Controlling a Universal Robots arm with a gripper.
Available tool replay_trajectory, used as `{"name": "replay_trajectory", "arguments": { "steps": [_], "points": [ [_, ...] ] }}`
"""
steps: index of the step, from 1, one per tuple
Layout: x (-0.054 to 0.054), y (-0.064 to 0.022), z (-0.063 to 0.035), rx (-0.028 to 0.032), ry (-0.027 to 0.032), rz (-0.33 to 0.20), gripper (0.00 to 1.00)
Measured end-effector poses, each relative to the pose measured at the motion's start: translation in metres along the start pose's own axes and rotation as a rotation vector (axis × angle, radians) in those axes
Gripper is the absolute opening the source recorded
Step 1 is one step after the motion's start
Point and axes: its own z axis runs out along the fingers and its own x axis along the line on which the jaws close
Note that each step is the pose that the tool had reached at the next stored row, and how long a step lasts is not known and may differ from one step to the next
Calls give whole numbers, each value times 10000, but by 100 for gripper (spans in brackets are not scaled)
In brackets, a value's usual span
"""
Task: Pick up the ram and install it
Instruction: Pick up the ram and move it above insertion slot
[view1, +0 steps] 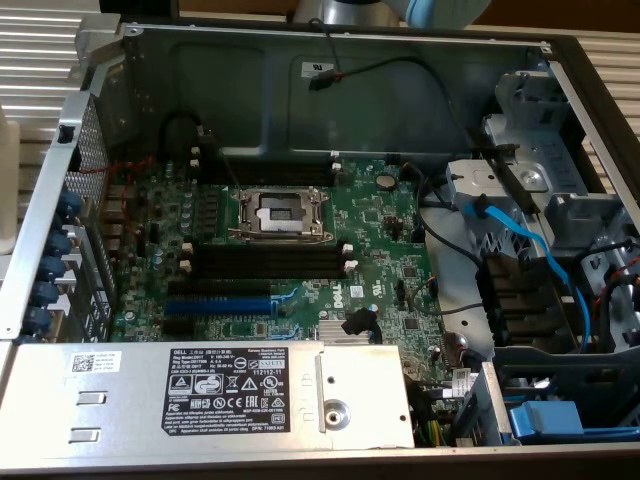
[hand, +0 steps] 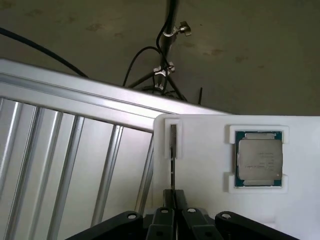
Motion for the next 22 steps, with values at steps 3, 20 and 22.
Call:
{"name": "replay_trajectory", "arguments": {
  "steps": [3,20,22],
  "points": [
    [-3,1,-88,-10,-1,0,12],
    [-91,-9,-574,-309,-59,10,12],
    [-100,-10,-633,-338,-65,12,12]
  ]
}}
